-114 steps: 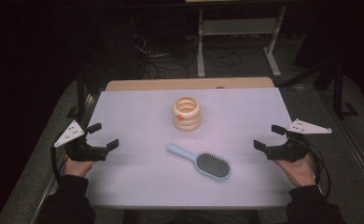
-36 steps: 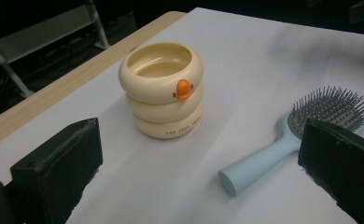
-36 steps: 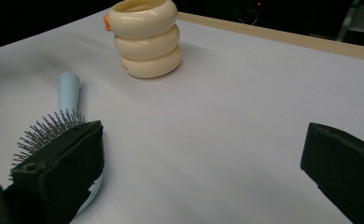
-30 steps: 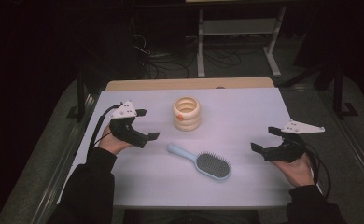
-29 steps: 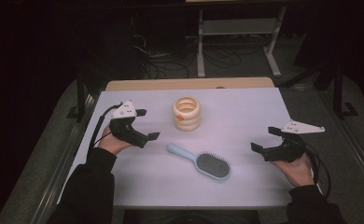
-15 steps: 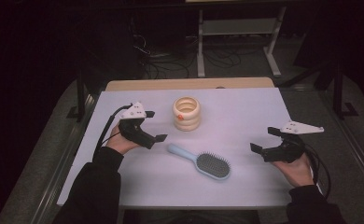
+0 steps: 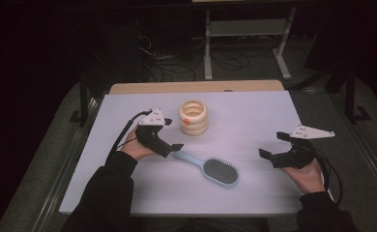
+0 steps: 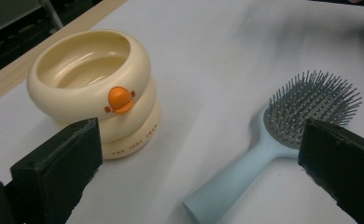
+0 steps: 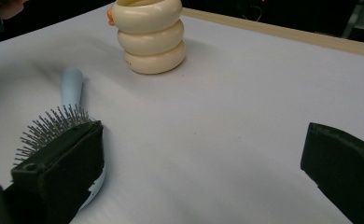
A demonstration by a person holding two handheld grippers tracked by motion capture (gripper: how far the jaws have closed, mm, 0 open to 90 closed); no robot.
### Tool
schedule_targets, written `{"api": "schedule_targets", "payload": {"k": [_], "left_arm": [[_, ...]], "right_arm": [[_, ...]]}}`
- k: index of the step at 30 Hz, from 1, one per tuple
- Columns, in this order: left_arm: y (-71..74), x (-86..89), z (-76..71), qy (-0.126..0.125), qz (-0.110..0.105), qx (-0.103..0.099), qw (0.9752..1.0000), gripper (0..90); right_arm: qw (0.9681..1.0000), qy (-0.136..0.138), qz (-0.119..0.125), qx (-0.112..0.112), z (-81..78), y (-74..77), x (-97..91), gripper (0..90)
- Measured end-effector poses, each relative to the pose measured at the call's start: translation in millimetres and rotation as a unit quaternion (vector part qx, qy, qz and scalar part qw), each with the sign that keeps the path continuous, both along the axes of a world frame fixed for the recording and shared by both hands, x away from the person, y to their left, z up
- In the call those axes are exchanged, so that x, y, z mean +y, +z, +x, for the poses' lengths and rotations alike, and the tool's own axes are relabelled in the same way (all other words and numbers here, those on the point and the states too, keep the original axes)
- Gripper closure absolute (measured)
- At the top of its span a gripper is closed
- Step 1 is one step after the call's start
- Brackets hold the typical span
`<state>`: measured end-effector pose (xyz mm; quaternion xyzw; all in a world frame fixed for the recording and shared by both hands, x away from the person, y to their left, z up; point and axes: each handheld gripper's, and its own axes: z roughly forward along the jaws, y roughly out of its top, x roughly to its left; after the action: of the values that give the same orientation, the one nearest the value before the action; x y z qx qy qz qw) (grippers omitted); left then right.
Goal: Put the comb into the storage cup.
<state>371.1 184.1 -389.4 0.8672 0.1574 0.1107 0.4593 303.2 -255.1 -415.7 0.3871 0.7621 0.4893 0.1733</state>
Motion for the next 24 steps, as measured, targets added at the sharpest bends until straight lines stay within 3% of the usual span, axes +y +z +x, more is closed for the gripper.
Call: {"api": "schedule_targets", "payload": {"k": [13,24], "left_arm": [[-11.1,-15.5,3.7,-0.017,0.014,0.013,0.9997,0.0],[-24.6,-26.8,9.2,-0.024,0.039,0.027,0.9986,0.0]], "right_arm": [[1.0,0.001,-0.001,0.001,0.2,-0.2,0.3,0.0],[1.0,0.003,0.0,0.0,0.2,-0.2,0.3,0.0]]}}
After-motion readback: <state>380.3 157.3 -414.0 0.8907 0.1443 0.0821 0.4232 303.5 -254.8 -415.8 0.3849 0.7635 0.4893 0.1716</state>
